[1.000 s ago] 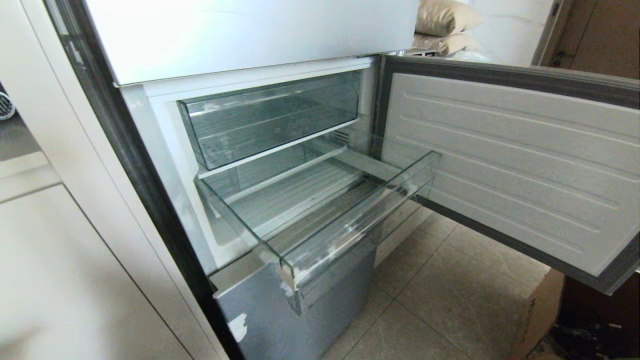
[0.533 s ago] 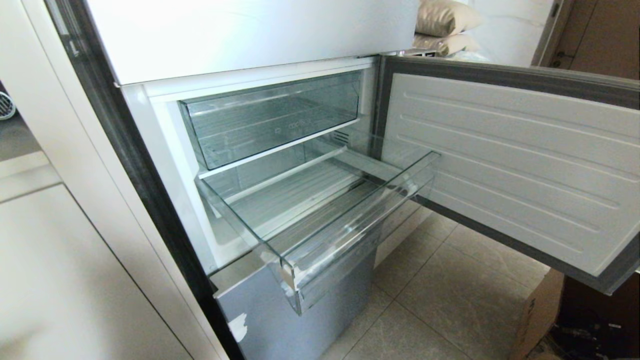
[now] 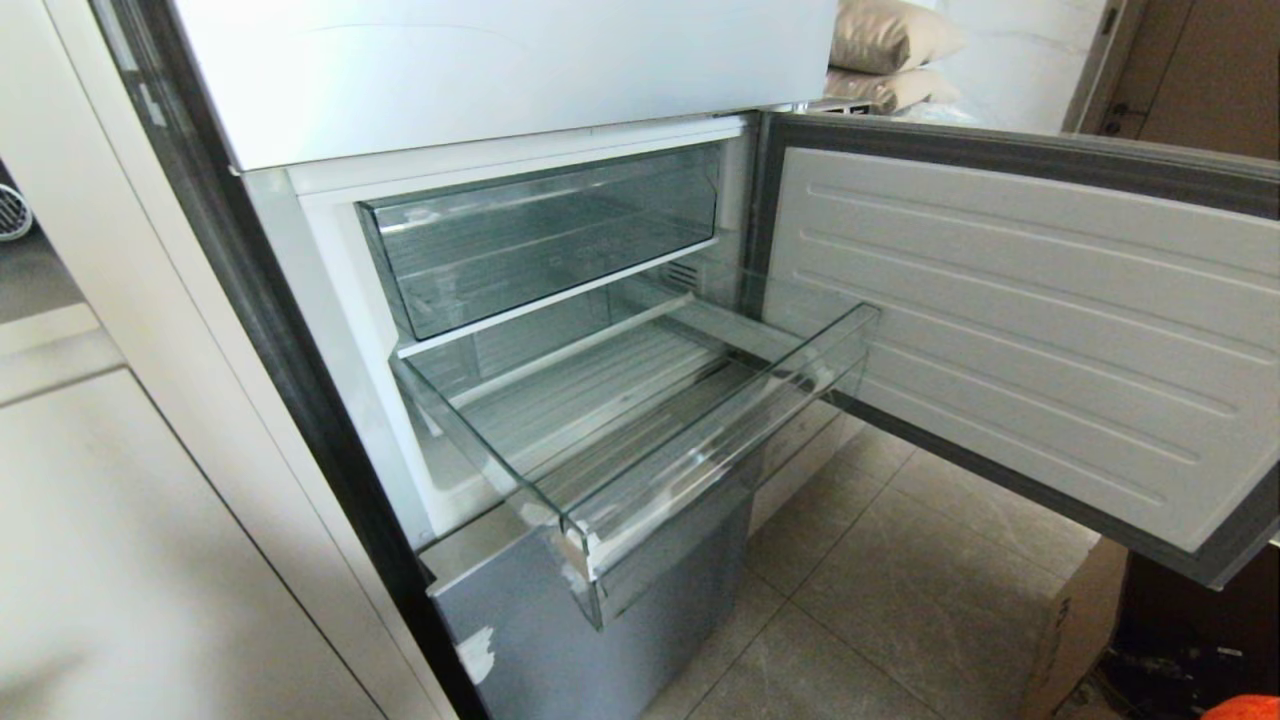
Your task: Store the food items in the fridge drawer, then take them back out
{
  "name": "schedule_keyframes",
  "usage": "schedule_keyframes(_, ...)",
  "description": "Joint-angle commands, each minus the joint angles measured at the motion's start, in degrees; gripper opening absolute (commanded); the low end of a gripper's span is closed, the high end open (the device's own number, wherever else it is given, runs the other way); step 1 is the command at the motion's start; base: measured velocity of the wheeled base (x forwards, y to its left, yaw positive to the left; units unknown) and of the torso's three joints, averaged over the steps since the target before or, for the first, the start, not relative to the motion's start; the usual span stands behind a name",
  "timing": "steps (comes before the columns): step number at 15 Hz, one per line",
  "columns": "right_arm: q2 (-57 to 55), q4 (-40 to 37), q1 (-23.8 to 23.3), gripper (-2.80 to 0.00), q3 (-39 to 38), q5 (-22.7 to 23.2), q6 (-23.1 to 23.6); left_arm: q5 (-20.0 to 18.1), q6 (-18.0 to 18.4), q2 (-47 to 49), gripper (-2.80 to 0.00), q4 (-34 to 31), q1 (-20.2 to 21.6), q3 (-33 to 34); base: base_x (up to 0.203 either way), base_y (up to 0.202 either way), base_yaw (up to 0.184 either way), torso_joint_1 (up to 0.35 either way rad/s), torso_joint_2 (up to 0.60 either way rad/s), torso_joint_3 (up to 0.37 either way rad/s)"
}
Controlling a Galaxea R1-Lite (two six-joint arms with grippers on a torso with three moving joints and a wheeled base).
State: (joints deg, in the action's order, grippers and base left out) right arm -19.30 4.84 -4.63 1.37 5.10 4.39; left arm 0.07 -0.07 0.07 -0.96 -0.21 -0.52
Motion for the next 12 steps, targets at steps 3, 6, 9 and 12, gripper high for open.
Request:
schedule_keyframes(3, 3.32, -3.44, 0.47, -2.8, -1.46, -3.25, 3.12, 0.01, -0.01, 0.01, -2.8, 0.0, 0.03, 0.0, 0.0, 0.0, 0.0, 0.0, 0.0, 0.0)
schedule_keyframes(6, 3.21, -5.1, -0.9, -2.8, -1.46, -3.53, 3.78, 0.01, -0.01, 0.01, -2.8, 0.0, 0.03, 0.0, 0.0, 0.0, 0.0, 0.0, 0.0, 0.0)
schedule_keyframes(9, 3.21, -5.37, -2.48, -2.8, -1.37, -3.61, 3.08, 0.01, -0.01, 0.01, -2.8, 0.0, 0.03, 0.0, 0.0, 0.0, 0.0, 0.0, 0.0, 0.0)
schedule_keyframes(12, 3.14, -5.37, -3.85, -2.8, -1.46, -1.65, 5.35, 0.01, -0.01, 0.01, -2.8, 0.0, 0.03, 0.0, 0.0, 0.0, 0.0, 0.0, 0.0, 0.0)
